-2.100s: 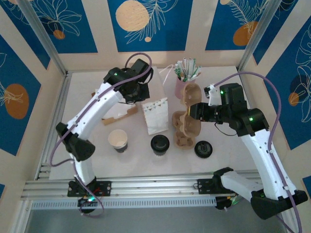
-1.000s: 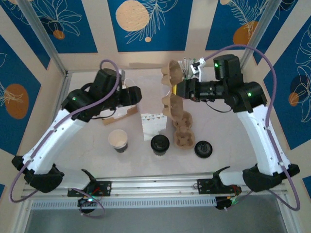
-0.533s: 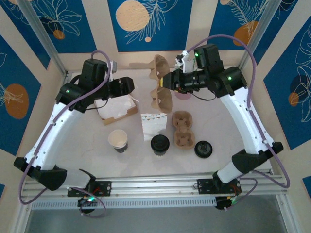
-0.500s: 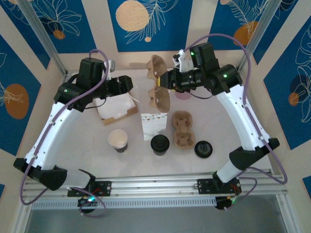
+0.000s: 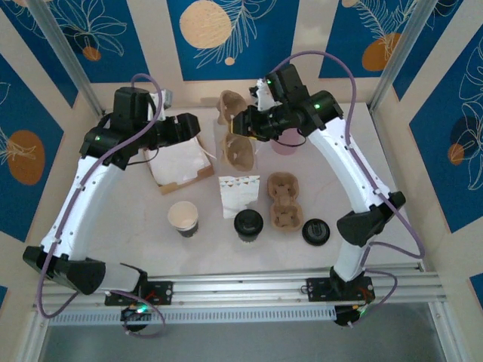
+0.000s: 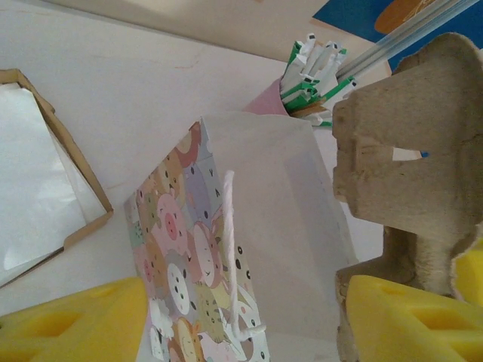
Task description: Pack the takeout coffee
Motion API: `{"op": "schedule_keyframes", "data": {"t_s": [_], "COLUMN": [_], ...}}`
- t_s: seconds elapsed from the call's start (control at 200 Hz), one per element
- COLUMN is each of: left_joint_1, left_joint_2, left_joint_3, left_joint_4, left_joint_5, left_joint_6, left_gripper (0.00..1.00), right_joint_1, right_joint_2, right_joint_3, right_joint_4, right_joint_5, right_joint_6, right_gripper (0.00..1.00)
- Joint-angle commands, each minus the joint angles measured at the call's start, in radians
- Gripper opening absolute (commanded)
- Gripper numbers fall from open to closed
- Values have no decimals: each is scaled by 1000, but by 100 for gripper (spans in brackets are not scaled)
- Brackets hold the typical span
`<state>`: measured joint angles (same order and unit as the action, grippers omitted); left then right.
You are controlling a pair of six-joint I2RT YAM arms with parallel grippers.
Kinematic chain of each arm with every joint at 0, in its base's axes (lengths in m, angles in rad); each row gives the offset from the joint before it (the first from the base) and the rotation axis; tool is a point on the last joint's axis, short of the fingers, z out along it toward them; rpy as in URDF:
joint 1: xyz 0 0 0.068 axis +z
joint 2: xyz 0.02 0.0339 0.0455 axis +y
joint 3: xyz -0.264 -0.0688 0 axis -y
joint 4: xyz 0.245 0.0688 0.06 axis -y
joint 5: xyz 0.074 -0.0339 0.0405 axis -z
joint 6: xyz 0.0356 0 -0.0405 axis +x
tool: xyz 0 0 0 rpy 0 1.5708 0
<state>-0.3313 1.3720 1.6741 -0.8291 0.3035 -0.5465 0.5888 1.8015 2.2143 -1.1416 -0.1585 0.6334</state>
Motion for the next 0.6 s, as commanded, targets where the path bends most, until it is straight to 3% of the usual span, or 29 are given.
{"op": "schedule_keyframes", "data": {"t_s": [0.0, 0.595], "left_joint_1": [23, 43], "left_joint_2": [-7, 27], "left_joint_3": [-20, -48], "left_joint_4": [27, 70], "left_joint_5": [47, 94], "left_joint_6": [19, 9], "left_gripper": [70, 68], "right_joint_1": [18, 42], "right_joint_2": [21, 74], "right_joint_3": [45, 47], "right_joint_4": [-44, -113], "right_joint_5": [56, 171], "right_joint_6": [-7, -24], "right_gripper": [36, 36]}}
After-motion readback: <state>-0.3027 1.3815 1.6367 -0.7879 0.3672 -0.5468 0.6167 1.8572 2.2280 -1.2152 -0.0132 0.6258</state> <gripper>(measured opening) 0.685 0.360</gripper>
